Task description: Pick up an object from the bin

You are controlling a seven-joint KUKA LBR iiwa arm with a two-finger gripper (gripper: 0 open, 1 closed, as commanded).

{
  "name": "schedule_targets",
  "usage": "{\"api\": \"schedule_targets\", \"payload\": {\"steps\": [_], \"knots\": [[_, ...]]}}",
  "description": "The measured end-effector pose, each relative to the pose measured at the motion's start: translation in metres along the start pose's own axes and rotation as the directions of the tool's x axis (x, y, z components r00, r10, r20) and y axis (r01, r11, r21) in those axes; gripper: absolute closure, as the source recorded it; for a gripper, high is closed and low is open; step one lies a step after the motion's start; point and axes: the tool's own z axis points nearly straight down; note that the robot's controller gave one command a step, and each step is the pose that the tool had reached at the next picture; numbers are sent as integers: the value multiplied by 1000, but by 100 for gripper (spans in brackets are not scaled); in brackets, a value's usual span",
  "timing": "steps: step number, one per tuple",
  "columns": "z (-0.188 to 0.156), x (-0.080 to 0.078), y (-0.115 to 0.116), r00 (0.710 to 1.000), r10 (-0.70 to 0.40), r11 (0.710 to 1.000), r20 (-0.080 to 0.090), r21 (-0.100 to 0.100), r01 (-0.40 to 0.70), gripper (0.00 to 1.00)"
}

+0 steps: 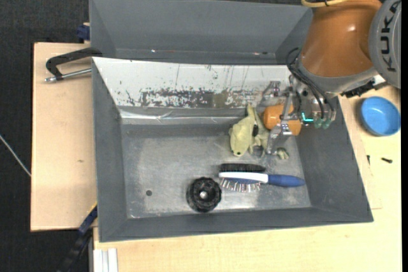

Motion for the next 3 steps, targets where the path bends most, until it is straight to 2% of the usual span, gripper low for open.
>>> {"api": "schedule_targets", "payload": {"steps": [1, 2, 3], "knots": [[114, 71, 33, 980, 198, 980, -4, 0, -198, 0], [110, 67, 32, 980, 198, 980, 6, -1, -198, 100], [-14, 75, 40, 976, 218, 976, 17, -4, -218, 100]]}}
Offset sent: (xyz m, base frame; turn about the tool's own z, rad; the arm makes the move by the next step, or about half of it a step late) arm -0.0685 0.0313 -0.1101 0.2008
